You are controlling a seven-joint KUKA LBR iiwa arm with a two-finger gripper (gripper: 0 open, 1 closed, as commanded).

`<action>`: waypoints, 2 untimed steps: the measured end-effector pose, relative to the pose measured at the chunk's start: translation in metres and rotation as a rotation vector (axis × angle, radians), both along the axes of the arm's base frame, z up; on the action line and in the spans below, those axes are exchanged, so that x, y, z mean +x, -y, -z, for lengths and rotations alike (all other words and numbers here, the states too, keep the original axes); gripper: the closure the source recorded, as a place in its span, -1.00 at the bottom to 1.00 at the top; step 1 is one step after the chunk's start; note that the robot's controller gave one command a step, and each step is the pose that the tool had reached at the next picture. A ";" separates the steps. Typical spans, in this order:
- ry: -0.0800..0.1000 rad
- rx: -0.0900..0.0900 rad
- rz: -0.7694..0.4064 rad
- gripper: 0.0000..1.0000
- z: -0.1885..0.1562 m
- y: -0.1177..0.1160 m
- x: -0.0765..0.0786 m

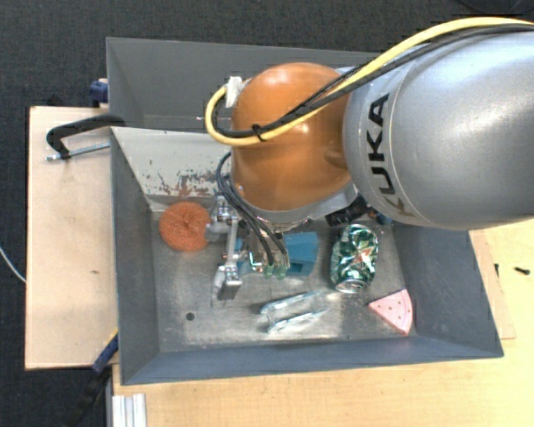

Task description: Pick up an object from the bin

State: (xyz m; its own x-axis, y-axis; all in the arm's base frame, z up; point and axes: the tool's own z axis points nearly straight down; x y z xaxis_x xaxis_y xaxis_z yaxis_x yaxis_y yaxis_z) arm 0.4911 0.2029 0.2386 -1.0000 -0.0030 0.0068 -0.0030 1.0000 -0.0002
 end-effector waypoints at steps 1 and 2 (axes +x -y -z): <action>0.007 0.002 0.003 -1.00 -0.004 0.001 0.002; 0.012 0.003 -0.021 -1.00 0.079 0.009 0.054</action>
Offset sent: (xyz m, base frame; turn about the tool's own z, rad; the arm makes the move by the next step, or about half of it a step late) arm 0.1022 -0.0200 -0.1686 -0.0413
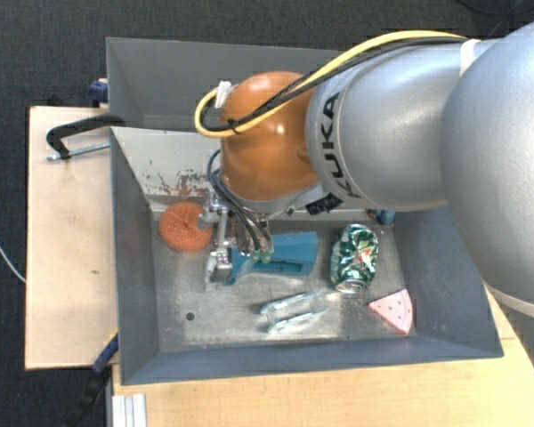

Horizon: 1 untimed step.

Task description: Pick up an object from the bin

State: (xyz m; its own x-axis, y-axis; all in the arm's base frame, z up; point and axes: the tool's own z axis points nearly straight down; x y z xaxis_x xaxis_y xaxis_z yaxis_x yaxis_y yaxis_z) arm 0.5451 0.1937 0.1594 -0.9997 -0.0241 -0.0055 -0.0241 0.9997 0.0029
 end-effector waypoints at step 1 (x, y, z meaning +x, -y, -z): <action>-0.008 -0.002 0.245 -1.00 0.022 -0.008 0.016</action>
Offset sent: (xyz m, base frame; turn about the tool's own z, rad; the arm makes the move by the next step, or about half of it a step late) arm 0.0428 -0.0757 -0.0581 -0.2101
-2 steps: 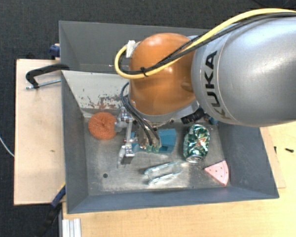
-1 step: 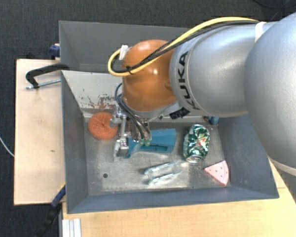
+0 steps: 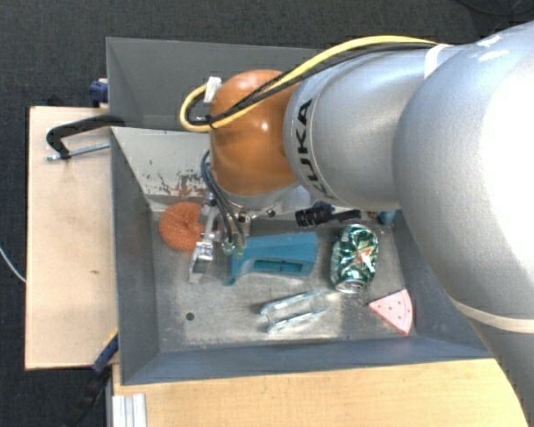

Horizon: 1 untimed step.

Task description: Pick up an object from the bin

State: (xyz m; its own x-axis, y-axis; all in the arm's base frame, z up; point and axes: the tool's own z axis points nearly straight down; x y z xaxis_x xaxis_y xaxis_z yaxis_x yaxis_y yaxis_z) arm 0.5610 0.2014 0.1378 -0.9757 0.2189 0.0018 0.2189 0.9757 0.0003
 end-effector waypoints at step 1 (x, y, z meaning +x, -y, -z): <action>0.001 0.000 0.136 -1.00 0.007 0.024 0.010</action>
Offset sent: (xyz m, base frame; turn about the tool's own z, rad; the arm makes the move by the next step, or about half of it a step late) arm 0.0341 0.0230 -0.0678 0.0375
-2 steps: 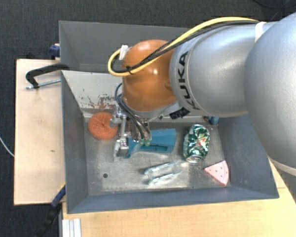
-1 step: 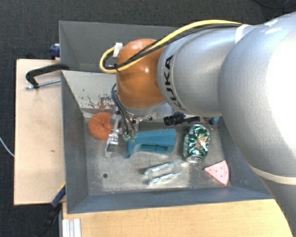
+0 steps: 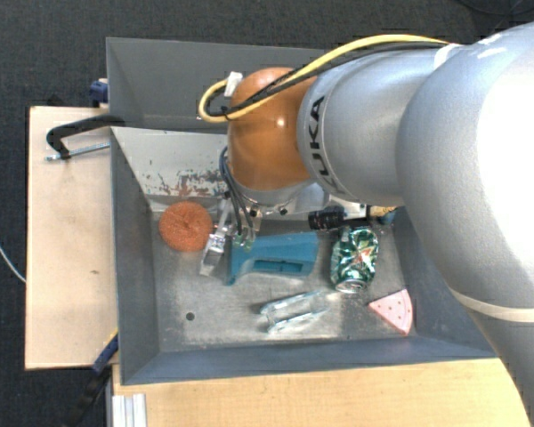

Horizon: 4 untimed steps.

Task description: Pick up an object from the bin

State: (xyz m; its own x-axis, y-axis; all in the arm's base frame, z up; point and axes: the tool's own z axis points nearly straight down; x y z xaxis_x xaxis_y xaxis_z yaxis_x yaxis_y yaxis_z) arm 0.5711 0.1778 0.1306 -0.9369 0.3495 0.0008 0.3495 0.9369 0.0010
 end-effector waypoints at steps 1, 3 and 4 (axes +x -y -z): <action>0.006 0.000 -0.301 -1.00 0.031 -0.020 0.014; 0.011 0.005 0.223 1.00 0.050 -0.042 0.021; 0.009 0.004 0.223 1.00 0.047 -0.041 0.020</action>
Offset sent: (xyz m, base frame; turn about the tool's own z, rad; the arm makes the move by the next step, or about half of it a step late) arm 0.0159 0.0401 -0.0606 0.2249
